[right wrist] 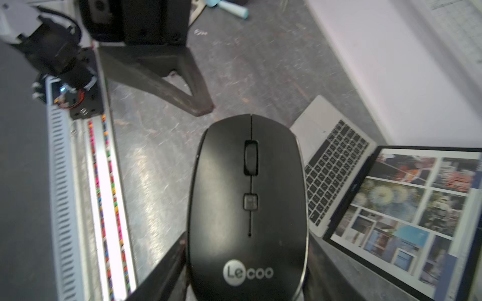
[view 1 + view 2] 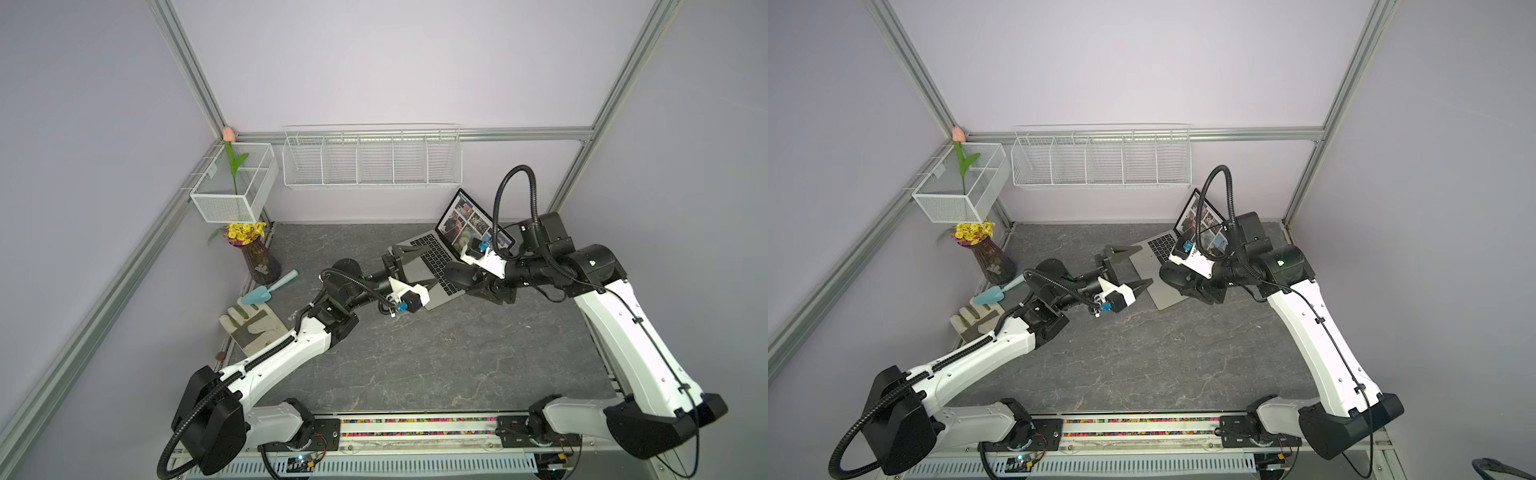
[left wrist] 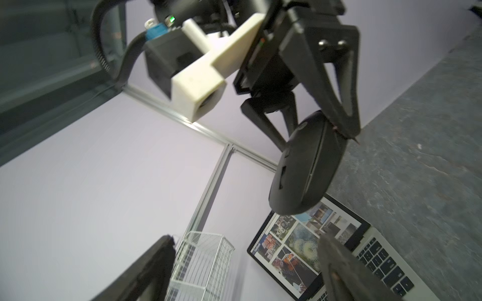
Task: Insert the wireless mouse receiver into the laptop
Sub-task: Pick up the mouse from the center of the board.
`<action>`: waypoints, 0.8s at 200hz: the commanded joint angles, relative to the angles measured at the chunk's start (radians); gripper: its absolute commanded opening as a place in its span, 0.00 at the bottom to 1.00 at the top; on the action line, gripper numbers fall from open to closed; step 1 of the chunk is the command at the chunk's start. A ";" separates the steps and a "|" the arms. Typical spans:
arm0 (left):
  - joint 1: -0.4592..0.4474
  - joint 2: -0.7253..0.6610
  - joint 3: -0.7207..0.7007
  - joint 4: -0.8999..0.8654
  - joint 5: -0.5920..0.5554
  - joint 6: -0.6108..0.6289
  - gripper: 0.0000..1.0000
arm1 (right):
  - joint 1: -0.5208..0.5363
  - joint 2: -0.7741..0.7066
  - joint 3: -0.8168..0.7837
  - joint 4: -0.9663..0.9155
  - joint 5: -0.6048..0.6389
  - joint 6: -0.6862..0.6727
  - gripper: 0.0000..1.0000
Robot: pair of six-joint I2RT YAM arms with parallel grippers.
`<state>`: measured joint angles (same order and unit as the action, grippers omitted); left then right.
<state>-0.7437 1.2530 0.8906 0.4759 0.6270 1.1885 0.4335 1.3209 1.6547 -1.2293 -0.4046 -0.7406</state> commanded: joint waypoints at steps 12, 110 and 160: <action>-0.034 -0.037 0.054 -0.308 0.185 0.336 0.81 | 0.065 0.016 0.020 -0.172 -0.052 -0.131 0.30; -0.083 -0.007 0.050 -0.290 0.220 0.231 0.47 | 0.115 0.052 0.017 -0.167 -0.185 -0.158 0.28; -0.084 0.000 0.054 -0.323 0.235 0.252 0.31 | 0.119 0.079 0.023 -0.194 -0.206 -0.164 0.28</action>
<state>-0.8215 1.2476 0.9165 0.1875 0.8318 1.4258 0.5472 1.3849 1.6577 -1.3815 -0.5575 -0.8722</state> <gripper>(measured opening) 0.368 0.601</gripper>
